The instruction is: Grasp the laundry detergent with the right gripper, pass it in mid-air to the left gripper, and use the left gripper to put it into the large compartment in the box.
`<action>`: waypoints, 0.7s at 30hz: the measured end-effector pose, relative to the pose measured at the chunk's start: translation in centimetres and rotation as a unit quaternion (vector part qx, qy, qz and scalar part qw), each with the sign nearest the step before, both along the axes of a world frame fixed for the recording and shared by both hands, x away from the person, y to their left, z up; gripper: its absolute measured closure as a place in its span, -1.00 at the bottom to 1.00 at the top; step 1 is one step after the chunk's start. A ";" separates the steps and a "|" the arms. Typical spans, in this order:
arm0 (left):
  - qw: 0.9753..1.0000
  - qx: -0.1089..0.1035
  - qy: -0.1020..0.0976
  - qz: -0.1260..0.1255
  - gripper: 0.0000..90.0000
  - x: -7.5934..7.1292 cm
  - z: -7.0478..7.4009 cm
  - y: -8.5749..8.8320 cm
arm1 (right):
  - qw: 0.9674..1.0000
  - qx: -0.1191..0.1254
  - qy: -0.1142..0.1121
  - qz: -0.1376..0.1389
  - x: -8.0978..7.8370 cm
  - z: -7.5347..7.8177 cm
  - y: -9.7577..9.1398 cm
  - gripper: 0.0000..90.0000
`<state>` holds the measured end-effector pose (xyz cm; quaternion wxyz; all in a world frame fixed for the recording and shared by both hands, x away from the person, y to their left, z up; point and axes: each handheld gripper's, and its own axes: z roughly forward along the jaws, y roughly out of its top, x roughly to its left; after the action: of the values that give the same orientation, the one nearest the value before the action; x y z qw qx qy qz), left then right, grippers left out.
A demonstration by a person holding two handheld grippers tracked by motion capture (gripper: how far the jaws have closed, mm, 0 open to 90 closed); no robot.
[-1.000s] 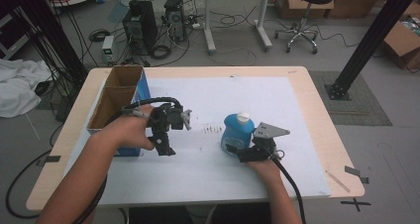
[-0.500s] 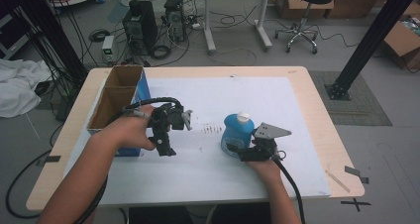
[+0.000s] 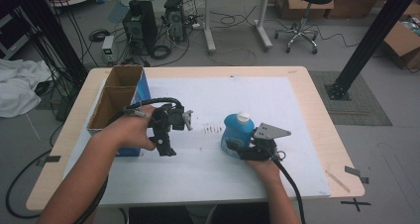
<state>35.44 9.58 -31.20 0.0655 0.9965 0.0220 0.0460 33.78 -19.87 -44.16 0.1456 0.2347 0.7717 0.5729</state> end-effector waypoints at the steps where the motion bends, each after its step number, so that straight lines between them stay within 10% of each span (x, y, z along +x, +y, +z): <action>1: 1.000 0.000 0.000 0.000 -1.00 0.0 0.0 0.0 | 1.000 0.000 0.000 0.000 0.0 0.0 0.0 -0.25; 21: 1.000 -0.001 0.000 -0.002 -1.00 0.0 -0.2 -0.2 | 1.000 -0.004 -0.012 -0.004 -0.2 0.1 -0.1 -0.03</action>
<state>35.40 9.43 -31.36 0.0667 0.9965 0.0199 0.0459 33.57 -19.94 -44.07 0.1581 0.2308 0.7713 0.5717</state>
